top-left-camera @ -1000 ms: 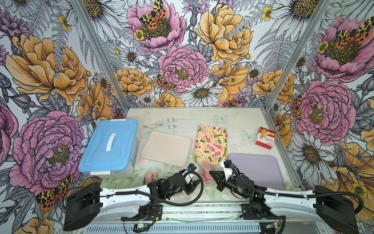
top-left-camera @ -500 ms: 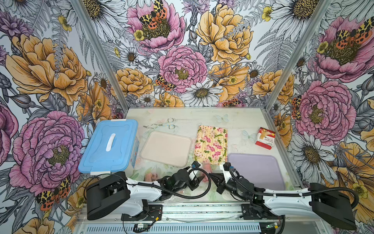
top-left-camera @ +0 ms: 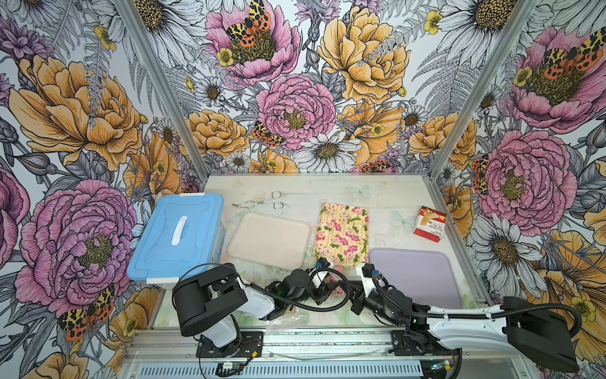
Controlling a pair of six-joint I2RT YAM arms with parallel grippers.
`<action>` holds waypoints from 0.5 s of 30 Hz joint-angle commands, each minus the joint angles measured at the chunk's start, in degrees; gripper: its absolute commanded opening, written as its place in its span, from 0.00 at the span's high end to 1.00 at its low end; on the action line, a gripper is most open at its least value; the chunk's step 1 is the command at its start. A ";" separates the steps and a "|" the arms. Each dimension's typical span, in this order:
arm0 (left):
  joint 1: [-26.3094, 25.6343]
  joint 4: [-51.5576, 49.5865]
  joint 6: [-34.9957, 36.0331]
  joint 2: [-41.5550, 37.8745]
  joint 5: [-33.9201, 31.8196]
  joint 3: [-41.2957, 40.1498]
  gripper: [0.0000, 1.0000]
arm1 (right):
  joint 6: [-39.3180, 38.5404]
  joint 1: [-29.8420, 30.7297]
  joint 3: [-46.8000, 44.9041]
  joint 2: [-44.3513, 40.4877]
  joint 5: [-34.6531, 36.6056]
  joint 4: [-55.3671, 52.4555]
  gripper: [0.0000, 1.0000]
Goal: Pour cookies out of the ziploc bag
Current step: Place the ziploc bag at the center of the board, then open the ziploc bag at the center of the board.
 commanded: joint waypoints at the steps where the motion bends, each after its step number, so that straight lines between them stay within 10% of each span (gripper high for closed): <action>1: 0.61 7.88 -1.33 1.70 1.14 0.23 0.61 | -0.71 0.65 -0.07 -0.46 -0.10 1.15 1.00; 7: 1.08 6.63 -1.41 2.52 1.53 1.28 1.00 | -0.44 0.82 -0.60 -0.94 0.24 1.51 1.00; 15: 1.43 7.32 -1.61 0.71 0.08 -1.76 1.00 | -0.44 0.83 -1.98 -6.61 2.39 -2.05 1.00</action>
